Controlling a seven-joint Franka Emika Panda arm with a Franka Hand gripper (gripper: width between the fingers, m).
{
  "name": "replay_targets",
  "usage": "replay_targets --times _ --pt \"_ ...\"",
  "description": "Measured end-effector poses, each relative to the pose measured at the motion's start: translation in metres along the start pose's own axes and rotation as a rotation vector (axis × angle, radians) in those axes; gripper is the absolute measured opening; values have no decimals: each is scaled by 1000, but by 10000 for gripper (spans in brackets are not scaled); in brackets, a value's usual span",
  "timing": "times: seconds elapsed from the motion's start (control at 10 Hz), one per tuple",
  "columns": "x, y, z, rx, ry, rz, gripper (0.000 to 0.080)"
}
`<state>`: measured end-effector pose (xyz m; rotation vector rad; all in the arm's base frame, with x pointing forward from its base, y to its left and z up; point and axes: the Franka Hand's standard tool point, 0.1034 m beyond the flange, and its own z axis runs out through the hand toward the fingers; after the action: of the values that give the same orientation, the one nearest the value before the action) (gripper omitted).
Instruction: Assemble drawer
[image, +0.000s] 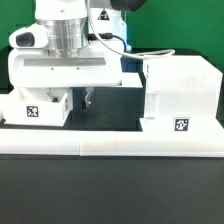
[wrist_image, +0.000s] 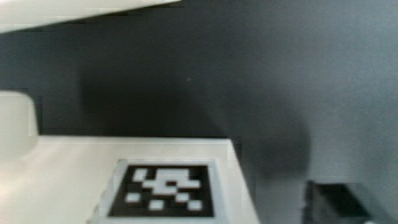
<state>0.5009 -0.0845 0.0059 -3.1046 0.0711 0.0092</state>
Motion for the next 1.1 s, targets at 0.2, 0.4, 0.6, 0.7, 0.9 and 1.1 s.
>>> replay_targets --times 0.2,0.4,0.6,0.7,0.9,1.1 --pt "0 0 0 0 0 0 129" --pt "0 0 0 0 1 0 42" --pt "0 0 0 0 1 0 42" --pt "0 0 0 0 1 0 42" --pt "0 0 0 0 1 0 42" --pt "5 -4 -6 1 5 -37 42"
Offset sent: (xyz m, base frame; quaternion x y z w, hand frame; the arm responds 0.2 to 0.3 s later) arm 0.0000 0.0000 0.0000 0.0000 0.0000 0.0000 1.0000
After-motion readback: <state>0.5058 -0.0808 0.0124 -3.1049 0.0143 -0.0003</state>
